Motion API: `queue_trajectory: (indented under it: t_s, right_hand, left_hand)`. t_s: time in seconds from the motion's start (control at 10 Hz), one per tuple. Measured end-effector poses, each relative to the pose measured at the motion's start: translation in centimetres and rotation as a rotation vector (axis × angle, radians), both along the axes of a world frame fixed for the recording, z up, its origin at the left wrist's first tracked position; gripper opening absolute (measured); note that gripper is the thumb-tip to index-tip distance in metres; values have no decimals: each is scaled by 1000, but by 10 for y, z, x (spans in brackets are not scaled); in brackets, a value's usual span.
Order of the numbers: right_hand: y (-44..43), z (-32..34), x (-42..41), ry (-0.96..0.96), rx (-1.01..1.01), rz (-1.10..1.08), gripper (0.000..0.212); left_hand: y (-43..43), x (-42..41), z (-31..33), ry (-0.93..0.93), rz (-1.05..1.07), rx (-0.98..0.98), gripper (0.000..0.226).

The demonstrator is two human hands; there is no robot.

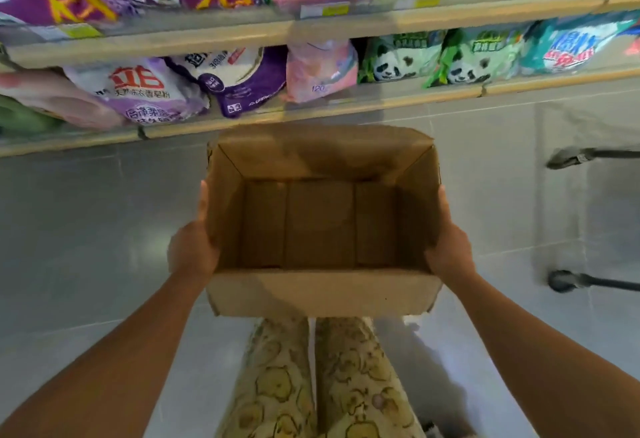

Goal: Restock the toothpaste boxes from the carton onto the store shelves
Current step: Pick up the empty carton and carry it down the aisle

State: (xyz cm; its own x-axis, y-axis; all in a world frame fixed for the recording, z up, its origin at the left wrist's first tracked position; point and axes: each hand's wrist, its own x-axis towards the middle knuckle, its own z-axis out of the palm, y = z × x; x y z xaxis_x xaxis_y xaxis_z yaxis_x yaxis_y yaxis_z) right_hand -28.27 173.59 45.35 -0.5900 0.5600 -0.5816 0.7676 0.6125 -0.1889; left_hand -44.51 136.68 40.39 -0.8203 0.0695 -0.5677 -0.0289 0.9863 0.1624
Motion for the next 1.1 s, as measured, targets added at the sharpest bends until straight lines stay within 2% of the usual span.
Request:
queue_trajectory:
  t_s: [0.2,0.3,0.4,0.5,0.6,0.9,1.0,1.1]
  right_hand:
    - [41,-128,-66,-29,-60,55,112]
    - [53,-191,-92,0,-66,86,110]
    - [58,-247,-111,30,-71,118,104]
    - [57,-297,-118,50,-56,141,104]
    - [52,-335,-118,66,-50,132,105]
    - [44,-383,-116,118,-29,145,105]
    - [54,-369,-119,-47,-16,232,102]
    - [52,-330,-133,-187,26,304,89]
  left_hand:
    - [24,-25,-113,82,42,57,119]
    - [34,-35,-172,101,113,106,116]
    - [40,-40,-230,74,174,58,111]
    - [41,-41,-275,70,213,126,111]
    - [36,-42,-309,87,183,122,111]
    - [34,-39,-342,132,221,141,105]
    - [33,-45,-324,40,160,29,101]
    - [40,-57,-283,-38,91,-67,92]
